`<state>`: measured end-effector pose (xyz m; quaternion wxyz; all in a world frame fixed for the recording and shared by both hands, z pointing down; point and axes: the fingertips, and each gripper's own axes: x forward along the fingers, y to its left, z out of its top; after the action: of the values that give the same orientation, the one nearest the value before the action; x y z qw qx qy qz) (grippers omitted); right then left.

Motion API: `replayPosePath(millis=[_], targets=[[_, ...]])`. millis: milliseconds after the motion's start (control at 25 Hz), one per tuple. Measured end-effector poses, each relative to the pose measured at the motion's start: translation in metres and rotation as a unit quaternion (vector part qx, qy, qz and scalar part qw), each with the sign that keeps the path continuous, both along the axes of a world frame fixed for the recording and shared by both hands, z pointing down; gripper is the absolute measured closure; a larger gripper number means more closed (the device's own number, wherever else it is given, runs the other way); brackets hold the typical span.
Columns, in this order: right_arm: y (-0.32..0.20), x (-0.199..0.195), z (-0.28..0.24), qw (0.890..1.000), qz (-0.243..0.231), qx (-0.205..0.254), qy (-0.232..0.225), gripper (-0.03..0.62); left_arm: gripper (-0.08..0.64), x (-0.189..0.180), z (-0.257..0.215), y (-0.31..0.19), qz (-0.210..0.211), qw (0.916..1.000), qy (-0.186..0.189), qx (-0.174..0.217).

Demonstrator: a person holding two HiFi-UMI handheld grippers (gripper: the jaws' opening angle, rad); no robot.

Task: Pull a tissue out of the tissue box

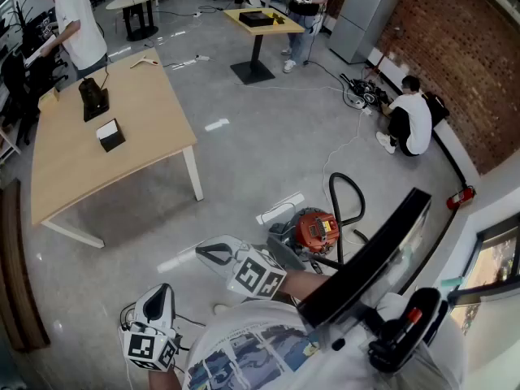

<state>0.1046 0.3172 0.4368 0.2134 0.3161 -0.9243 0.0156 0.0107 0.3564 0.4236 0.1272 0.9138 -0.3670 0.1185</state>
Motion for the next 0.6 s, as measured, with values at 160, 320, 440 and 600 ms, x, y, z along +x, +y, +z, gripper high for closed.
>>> replayPosePath(millis=[160,320,440,600], targets=[[-0.002,-0.004,0.000,1.000,0.001,-0.004,0.002,0.594,0.557,-0.003,-0.001,-0.002,0.002,1.0000,-0.002,0.004],[-0.003,-0.009,0.001,1.000,0.000,-0.004,0.000,0.594,0.557,-0.007,-0.001,-0.003,0.003,1.0000,0.006,0.005],[-0.002,-0.013,-0.003,1.000,-0.002,0.001,-0.003,0.594,0.557,-0.012,0.000,-0.002,-0.003,1.0000,0.001,0.005],[-0.002,-0.023,-0.003,1.000,-0.003,0.003,-0.013,0.592,0.557,-0.021,0.006,-0.004,0.000,1.0000,-0.003,0.004]])
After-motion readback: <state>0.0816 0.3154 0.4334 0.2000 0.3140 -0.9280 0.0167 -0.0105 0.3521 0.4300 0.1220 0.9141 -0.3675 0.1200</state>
